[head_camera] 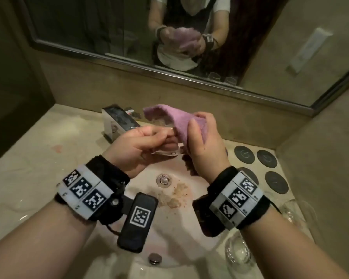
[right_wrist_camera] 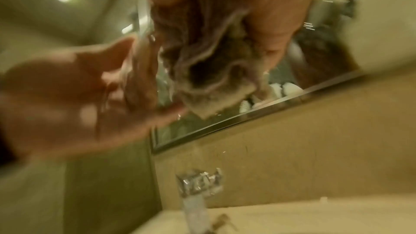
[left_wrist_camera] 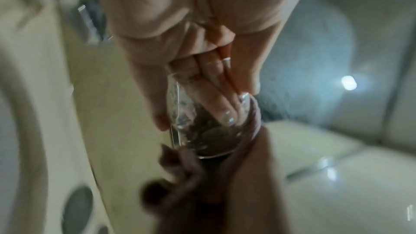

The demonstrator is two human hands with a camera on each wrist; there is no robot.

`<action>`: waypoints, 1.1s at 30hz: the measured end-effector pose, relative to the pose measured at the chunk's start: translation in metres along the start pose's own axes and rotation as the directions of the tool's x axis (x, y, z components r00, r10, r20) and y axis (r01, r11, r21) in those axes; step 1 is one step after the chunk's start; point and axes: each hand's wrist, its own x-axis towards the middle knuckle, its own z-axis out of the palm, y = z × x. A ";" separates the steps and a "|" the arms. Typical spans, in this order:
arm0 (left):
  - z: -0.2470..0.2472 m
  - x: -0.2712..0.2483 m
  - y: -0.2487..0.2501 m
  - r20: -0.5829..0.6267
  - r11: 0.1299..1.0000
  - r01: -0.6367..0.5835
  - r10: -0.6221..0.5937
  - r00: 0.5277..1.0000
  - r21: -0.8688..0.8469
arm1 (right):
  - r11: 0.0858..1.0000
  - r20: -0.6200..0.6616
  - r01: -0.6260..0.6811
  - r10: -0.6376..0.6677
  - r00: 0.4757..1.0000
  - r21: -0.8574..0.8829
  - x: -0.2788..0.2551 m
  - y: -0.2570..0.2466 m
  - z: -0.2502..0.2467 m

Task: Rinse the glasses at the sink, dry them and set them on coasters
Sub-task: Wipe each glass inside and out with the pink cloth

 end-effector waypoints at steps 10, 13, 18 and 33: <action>-0.029 0.013 0.009 0.130 0.974 -0.038 0.008 0.992 0.224 | 0.993 -0.042 0.106 -0.108 0.993 -0.049 0.018 -0.001 -0.004; -0.025 0.013 0.015 0.087 0.994 0.102 -0.100 0.991 -0.023 | 0.889 0.022 0.395 -0.402 0.916 -0.231 0.020 0.000 -0.012; -0.015 0.010 0.009 0.202 0.994 -0.098 0.087 0.975 0.041 | 0.935 -0.067 0.350 -0.354 0.933 -0.060 0.016 -0.008 -0.010; -0.006 0.018 0.017 0.111 0.997 0.034 -0.042 0.993 0.065 | 0.947 -0.059 0.298 -0.306 0.950 -0.125 0.016 0.000 -0.017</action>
